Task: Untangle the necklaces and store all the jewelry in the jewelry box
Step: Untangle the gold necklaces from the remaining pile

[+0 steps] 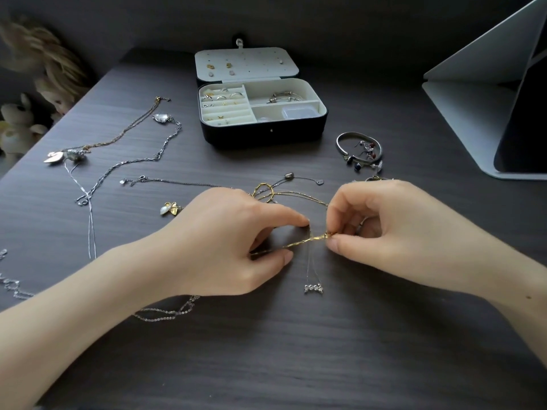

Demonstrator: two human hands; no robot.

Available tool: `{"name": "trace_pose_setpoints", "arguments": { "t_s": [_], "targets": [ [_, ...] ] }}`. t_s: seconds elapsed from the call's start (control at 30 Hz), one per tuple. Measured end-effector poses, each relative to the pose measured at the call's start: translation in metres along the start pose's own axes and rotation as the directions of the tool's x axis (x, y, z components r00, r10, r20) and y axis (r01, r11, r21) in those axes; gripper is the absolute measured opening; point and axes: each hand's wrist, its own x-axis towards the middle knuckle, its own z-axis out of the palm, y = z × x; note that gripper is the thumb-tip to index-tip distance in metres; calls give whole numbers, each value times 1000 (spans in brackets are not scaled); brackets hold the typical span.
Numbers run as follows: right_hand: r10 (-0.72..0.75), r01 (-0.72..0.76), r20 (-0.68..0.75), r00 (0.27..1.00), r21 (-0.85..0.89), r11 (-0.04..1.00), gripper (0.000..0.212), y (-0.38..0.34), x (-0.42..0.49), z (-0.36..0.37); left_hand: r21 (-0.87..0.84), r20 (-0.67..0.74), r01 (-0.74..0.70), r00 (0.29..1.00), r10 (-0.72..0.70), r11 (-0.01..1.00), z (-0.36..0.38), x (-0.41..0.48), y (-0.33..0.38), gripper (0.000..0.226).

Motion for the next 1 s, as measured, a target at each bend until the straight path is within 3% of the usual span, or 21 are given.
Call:
{"name": "trace_pose_setpoints", "arguments": {
  "t_s": [0.13, 0.27, 0.37, 0.5, 0.77, 1.0],
  "targets": [
    [-38, 35, 30, 999, 84, 996, 14, -1, -2, -4, 0, 4, -4, 1000, 4, 1000, 0, 0, -1, 40],
    [-115, 118, -34, 993, 119, 986, 13, -4, -4, 1, -7, 34, 14, 999, -13, 1000, -2, -1, -2, 40],
    [-207, 212, -100, 973, 44, 976, 17, -7, -6, 13, -27, 80, 25, 997, -23, 999, -7, -2, -1, 28],
    [-294, 286, -65, 954, -116, 951, 28, -9, -8, 29, -64, 131, 41, 991, -33, 997, -12, -1, -1, 22],
    [-212, 209, 14, 977, -229, 951, 39, -5, -9, 24, -30, 93, 23, 995, -20, 999, -7, -1, -1, 2],
    [-80, 86, 35, 996, -259, 962, 27, 1, -7, 9, -20, 44, 45, 998, -44, 999, -4, -2, -4, 50]
  ]
}}
